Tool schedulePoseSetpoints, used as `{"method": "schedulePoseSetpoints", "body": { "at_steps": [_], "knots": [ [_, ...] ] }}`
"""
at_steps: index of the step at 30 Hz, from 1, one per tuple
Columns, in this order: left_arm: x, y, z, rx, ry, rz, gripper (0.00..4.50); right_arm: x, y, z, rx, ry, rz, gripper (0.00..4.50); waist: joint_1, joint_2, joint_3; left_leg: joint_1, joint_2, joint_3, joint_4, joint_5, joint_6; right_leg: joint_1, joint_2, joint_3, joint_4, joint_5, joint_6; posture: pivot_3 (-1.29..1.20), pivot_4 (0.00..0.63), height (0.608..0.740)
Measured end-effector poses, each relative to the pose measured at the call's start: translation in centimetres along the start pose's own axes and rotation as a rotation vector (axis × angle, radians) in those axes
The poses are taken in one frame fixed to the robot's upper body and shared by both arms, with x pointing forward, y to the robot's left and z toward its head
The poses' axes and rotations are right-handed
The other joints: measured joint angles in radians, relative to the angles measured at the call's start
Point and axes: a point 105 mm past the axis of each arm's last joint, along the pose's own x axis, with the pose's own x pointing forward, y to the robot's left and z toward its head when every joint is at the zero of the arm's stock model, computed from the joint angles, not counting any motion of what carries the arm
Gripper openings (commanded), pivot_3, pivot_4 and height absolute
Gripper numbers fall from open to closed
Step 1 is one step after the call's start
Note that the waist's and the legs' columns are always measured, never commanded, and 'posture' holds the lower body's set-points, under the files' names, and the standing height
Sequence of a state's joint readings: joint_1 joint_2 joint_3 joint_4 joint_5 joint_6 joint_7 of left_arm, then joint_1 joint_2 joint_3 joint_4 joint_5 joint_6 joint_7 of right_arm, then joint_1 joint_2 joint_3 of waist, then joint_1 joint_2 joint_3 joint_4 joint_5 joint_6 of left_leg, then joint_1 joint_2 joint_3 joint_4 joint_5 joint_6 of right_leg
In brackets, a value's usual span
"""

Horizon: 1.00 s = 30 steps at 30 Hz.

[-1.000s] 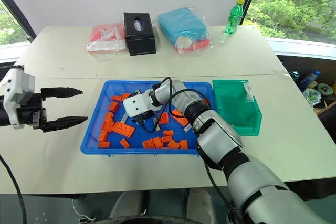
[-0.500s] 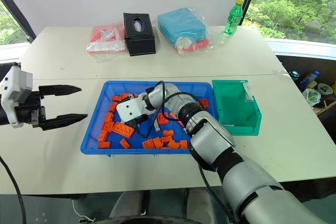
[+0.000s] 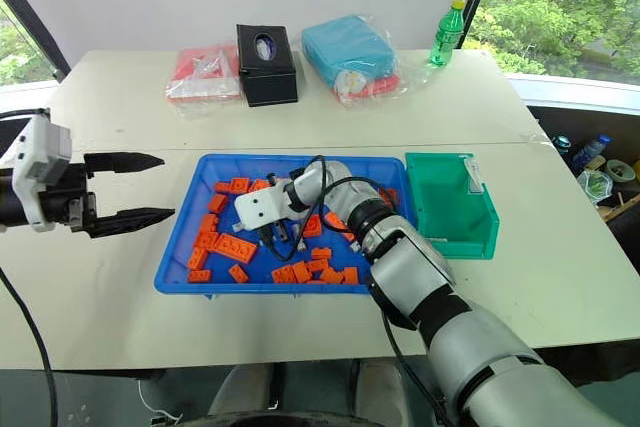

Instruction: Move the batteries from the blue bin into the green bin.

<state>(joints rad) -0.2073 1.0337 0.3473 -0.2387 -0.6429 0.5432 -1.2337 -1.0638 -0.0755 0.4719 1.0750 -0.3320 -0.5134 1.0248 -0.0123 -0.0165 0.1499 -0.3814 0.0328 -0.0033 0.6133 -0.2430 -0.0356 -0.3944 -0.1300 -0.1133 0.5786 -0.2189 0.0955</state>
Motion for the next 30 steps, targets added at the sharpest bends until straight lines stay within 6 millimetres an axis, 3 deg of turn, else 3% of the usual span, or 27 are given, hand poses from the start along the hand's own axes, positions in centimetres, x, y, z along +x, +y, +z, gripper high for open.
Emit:
{"method": "schedulePoseSetpoints", "body": {
  "at_steps": [4, 7, 11, 13, 16, 23, 30],
  "knots": [
    [1.2, -0.2, -0.1, -0.038, -0.043, -0.024, 4.50, -3.3, -1.1, -0.9, 0.204, -0.035, -0.188, 0.19, 0.001, 0.000, 0.000, 0.000, 0.000, -0.001, 0.000, 0.000, 0.000, 0.003, 0.001, 0.001, 0.000, 0.002, -0.002, 0.00, 0.150, 0.733],
    [2.4, -0.6, -0.6, -0.070, -0.056, -0.054, 4.50, -7.0, -2.2, -0.3, 0.408, -0.091, -0.381, 0.19, 0.001, -0.001, 0.000, -0.002, 0.000, -0.001, 0.000, 0.000, 0.000, 0.004, 0.001, 0.001, 0.000, 0.003, -0.003, 0.00, 0.150, 0.733],
    [3.5, -1.1, -1.3, -0.099, -0.062, -0.081, 4.50, -14.8, -1.9, -0.7, 0.693, -0.109, -0.693, 0.19, 0.009, -0.001, -0.001, -0.003, 0.000, -0.001, 0.001, 0.000, 0.000, -0.001, 0.001, 0.001, -0.001, 0.000, -0.001, 0.00, 0.150, 0.733],
    [3.8, -0.8, -0.9, -0.090, -0.074, -0.082, 4.50, -19.6, -0.5, -2.2, 0.825, -0.053, -0.877, 0.19, 0.024, -0.001, -0.001, -0.004, 0.000, -0.001, 0.002, -0.002, -0.002, -0.002, 0.001, 0.001, -0.003, -0.001, -0.002, 0.00, 0.150, 0.733],
    [3.7, 0.0, -1.0, -0.096, -0.074, -0.066, 4.50, -24.5, 1.8, -3.9, 0.974, 0.032, -1.071, 0.19, 0.025, -0.001, -0.001, -0.005, 0.001, 0.001, 0.001, -0.002, -0.003, -0.003, 0.000, 0.000, -0.006, -0.001, -0.003, 0.00, 0.150, 0.733],
    [4.3, 1.2, -0.4, -0.070, -0.094, -0.070, 4.50, -28.5, 5.5, -5.4, 1.119, 0.147, -1.193, 0.19, 0.024, -0.001, -0.001, -0.008, 0.001, 0.003, 0.000, 0.000, 0.000, -0.007, 0.000, 0.000, -0.006, -0.001, -0.003, 0.00, 0.150, 0.733],
    [4.5, 1.6, -0.4, -0.054, -0.095, -0.080, 4.50, -27.5, 8.3, -5.9, 1.186, 0.199, -1.147, 0.19, 0.024, -0.001, -0.001, -0.009, 0.001, 0.002, 0.001, 0.000, 0.000, -0.006, 0.000, 0.000, -0.009, -0.001, -0.003, 0.00, 0.150, 0.733]
  ]
}}
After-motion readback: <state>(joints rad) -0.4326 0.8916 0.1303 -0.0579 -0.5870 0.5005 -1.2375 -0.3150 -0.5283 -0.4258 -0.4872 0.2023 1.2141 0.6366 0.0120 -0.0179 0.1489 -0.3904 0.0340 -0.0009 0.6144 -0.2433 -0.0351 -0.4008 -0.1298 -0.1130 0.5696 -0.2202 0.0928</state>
